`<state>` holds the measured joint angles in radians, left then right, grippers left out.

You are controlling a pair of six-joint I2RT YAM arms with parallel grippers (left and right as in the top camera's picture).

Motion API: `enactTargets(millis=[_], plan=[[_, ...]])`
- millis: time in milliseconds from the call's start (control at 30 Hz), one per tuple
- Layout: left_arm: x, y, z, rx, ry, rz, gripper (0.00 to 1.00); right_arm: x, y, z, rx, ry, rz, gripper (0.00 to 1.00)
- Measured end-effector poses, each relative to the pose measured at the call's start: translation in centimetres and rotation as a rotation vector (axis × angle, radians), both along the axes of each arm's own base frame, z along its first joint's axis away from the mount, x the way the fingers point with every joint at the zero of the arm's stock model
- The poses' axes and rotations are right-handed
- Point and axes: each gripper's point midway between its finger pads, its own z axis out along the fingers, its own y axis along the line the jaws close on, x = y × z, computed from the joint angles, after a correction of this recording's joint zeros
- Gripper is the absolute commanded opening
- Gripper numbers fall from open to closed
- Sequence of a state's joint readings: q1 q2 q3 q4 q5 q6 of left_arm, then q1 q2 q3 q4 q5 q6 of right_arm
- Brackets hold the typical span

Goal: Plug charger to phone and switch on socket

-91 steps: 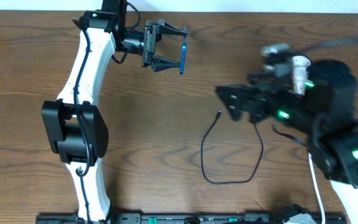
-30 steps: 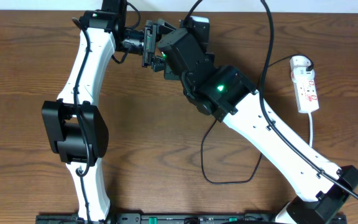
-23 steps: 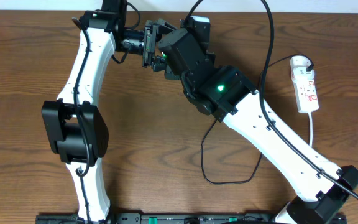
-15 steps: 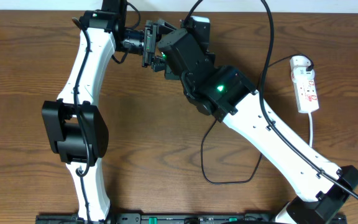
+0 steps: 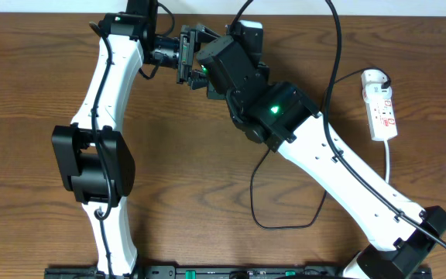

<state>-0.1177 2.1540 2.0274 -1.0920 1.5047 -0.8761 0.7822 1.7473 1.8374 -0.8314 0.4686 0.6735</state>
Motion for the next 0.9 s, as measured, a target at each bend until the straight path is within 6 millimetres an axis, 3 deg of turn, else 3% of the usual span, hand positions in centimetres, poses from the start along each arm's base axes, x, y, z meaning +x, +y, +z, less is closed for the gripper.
enactTargets(millis=[167,400,600,733,900], plan=[[-0.1,0.0,0.2,-0.011,0.004,-0.003,0.91,0.2,-0.2,-0.1,0.024,0.008,-0.02,0.01],[-0.2,0.0,0.6,-0.016,0.001,-0.004,0.91,1.9,-2.8,-0.1,0.121,0.025,-0.151,0.02],[-0.2,0.0,0.6,-0.017,0.001,-0.004,0.91,3.0,-4.8,0.0,0.333,0.048,-0.358,0.01],[-0.2,0.0,0.6,-0.017,0.001,-0.004,0.9,3.0,-4.8,0.3,0.493,0.07,-0.461,0.01],[-0.2,0.0,0.6,-0.017,0.007,-0.003,0.81,2.8,-3.4,0.4,0.691,0.138,-0.524,0.01]])
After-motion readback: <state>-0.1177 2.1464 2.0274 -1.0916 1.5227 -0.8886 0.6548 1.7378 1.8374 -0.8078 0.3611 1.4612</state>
